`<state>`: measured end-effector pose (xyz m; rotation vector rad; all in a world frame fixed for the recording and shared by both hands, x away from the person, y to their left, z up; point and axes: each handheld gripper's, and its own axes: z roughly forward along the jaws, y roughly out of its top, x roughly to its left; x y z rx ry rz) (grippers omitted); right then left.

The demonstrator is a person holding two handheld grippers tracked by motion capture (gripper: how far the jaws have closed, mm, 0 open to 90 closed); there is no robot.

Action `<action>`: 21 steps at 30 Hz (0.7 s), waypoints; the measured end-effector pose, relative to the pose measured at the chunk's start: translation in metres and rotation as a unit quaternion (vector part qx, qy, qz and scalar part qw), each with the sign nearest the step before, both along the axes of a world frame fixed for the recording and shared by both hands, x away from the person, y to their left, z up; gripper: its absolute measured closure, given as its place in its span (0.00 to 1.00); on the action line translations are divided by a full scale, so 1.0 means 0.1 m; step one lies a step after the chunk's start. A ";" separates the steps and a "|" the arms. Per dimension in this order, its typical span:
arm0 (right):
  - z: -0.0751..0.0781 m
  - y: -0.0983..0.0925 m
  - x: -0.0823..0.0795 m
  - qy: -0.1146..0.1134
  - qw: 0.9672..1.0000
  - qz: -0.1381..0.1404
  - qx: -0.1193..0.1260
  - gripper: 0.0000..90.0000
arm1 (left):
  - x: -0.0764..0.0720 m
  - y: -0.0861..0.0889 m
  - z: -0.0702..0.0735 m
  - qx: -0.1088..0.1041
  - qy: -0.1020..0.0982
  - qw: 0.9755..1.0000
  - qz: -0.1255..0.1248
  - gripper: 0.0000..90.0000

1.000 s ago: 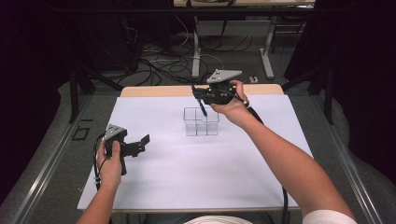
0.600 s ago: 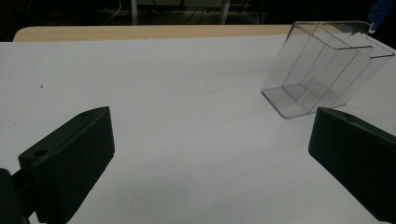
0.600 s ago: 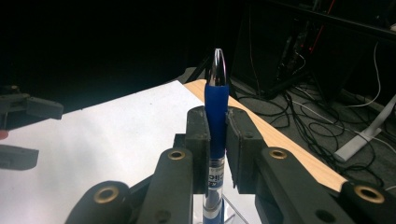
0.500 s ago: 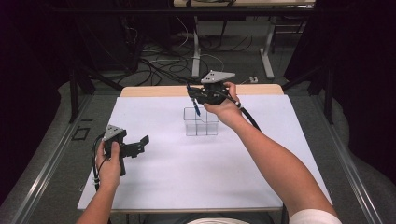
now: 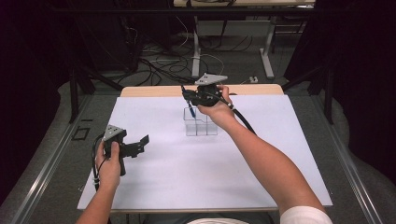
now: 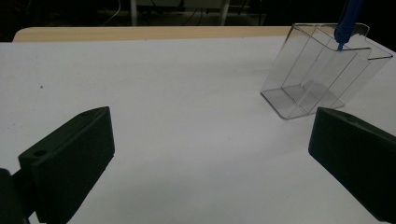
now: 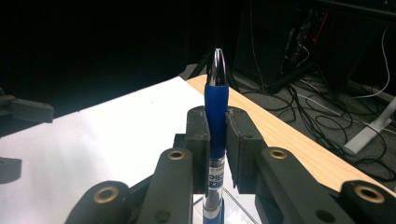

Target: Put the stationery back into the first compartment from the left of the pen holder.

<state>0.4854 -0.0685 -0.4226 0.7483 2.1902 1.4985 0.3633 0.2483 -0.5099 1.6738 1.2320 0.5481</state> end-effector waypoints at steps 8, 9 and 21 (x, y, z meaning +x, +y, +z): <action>-0.09 0.01 0.03 0.003 1.000 -0.001 -0.004 0.89 | 0.00 0.00 0.00 -0.001 -0.001 1.000 0.001 0.00; -0.10 0.01 0.03 0.005 1.000 0.001 -0.007 0.89 | 0.00 0.00 0.00 -0.001 -0.001 1.000 0.001 0.00; -0.15 0.02 0.00 0.018 1.000 0.011 -0.010 0.76 | 0.00 0.00 0.00 0.001 0.001 1.000 -0.001 0.00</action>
